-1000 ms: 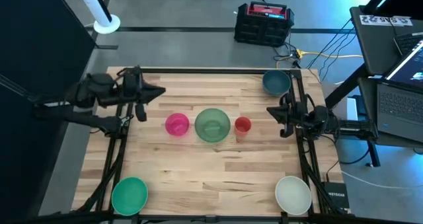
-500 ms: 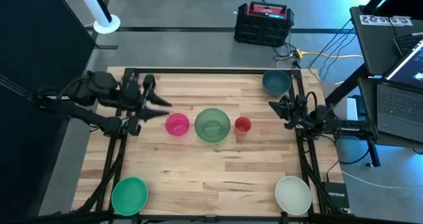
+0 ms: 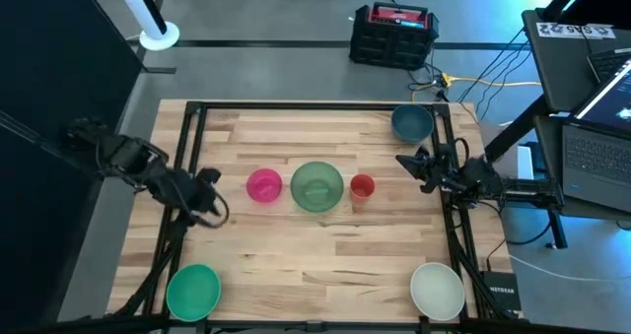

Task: Nest bowls inside each other
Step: Stack the light blue bowl on the green bowl

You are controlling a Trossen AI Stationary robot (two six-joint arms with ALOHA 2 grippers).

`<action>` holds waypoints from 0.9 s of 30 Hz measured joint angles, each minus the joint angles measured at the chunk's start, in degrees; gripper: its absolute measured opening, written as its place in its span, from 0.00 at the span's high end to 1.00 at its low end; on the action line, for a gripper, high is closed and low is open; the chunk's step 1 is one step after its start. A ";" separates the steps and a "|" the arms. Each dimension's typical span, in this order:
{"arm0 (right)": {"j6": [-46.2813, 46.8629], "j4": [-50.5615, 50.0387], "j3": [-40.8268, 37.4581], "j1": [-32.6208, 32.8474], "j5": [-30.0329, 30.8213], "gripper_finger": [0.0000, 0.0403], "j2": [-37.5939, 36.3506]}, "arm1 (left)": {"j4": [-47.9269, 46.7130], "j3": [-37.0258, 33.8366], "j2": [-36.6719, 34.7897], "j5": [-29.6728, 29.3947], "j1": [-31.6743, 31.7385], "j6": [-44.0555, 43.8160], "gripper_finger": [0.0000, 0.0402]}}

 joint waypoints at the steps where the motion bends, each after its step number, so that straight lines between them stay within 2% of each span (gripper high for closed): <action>1: 0.05 -0.22 0.00 0.00 0.00 1.00 0.00 | -1.64 0.00 0.78 0.70 -1.29 -2.06 0.71; 4: 0.10 -0.44 0.00 0.00 0.02 1.00 0.00 | -3.74 0.00 3.91 1.00 -5.18 -7.57 0.71; 12: -0.03 -0.41 0.00 0.00 0.04 1.00 0.00 | -1.39 -4.67 12.95 0.93 -13.31 -11.44 0.71; 27: -0.16 -0.32 0.00 0.00 0.02 1.00 0.00 | 16.85 -16.67 16.51 1.27 -18.36 -18.36 0.71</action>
